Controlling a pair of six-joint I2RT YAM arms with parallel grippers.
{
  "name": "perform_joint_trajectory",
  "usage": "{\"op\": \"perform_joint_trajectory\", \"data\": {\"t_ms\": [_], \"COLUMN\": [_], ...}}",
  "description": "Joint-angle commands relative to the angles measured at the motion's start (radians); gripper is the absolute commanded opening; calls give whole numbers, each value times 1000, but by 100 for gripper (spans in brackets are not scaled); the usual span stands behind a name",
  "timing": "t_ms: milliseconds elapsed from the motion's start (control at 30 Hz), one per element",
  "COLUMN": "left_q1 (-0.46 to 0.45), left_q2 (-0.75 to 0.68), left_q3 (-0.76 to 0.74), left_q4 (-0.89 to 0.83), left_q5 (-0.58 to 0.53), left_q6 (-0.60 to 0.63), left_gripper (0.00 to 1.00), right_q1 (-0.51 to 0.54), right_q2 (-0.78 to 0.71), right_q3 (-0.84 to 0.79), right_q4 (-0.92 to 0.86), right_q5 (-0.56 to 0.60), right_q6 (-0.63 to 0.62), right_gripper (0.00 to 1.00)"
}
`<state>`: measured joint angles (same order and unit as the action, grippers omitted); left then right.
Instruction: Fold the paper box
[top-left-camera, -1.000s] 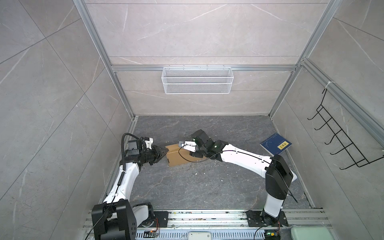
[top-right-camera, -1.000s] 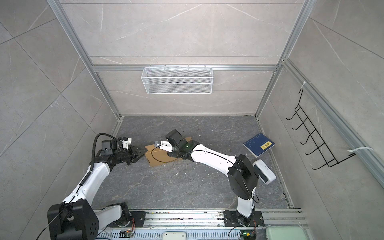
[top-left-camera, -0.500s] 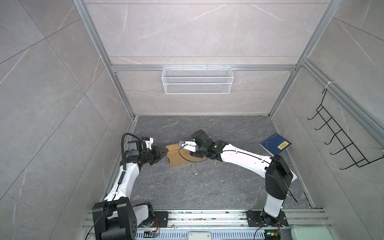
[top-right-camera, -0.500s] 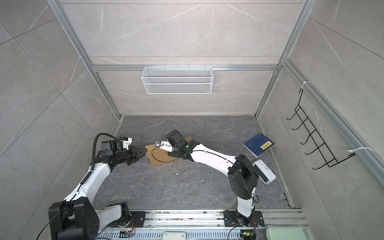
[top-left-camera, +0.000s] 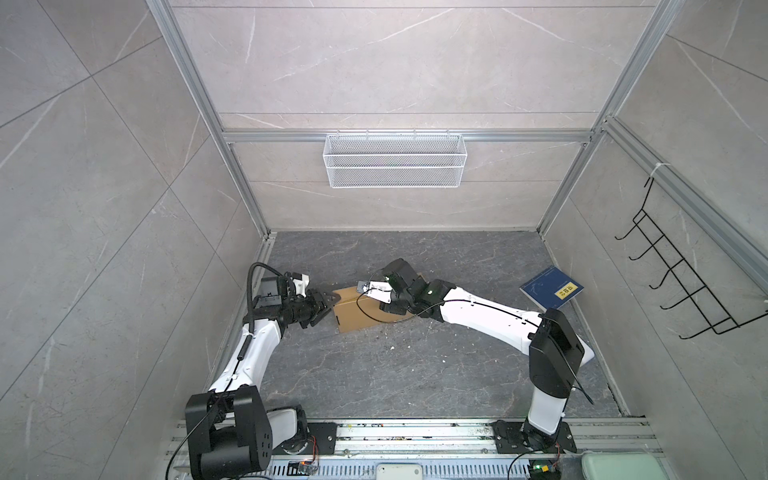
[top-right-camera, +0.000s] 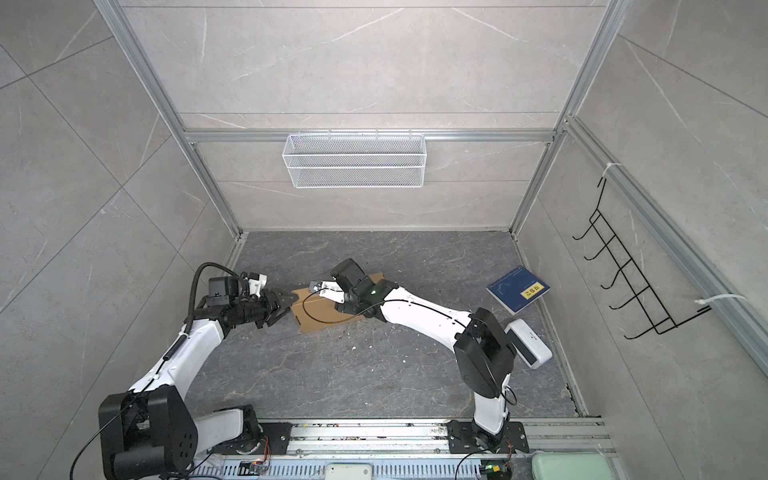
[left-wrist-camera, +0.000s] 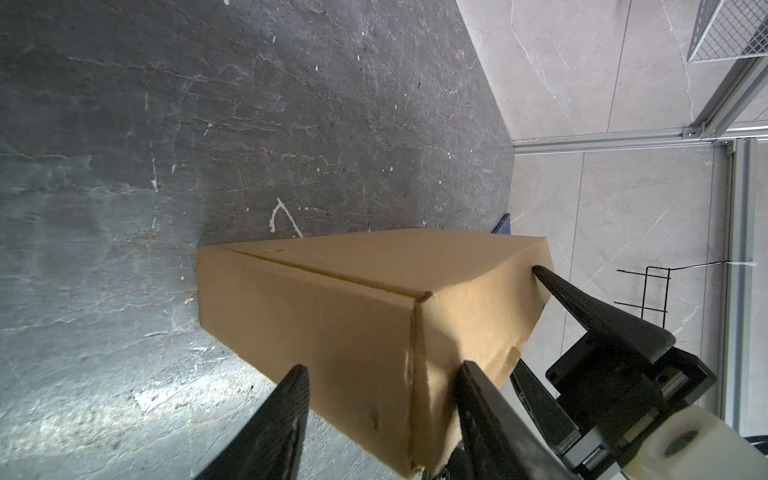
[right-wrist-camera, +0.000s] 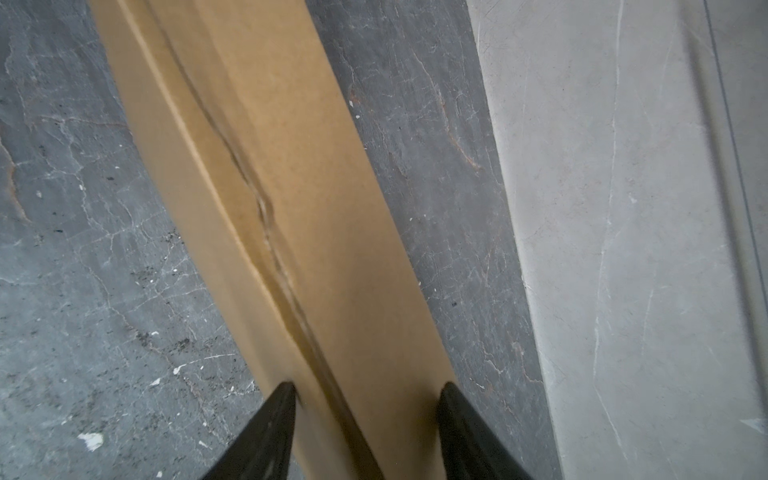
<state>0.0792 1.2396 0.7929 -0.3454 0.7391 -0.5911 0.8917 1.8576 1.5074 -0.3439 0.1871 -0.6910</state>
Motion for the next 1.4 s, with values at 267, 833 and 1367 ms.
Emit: {"op": "perform_joint_trajectory", "data": {"t_ms": [267, 833, 1367], "left_q1": [-25, -25, -25], "left_q2": [58, 61, 63], "left_q3": [-2, -23, -26], "left_q4": [-2, -25, -20], "left_q5": [-15, -47, -48], "left_q6": [70, 109, 125], "left_gripper": [44, 40, 40], "right_q1": [3, -77, -600], "right_q2": [31, -193, -304], "right_q3": [6, 66, -194], "right_q4": [-76, 50, -60], "right_q5": [-10, 402, -846], "right_q6": [33, 598, 1269], "right_gripper": [59, 99, 66]}}
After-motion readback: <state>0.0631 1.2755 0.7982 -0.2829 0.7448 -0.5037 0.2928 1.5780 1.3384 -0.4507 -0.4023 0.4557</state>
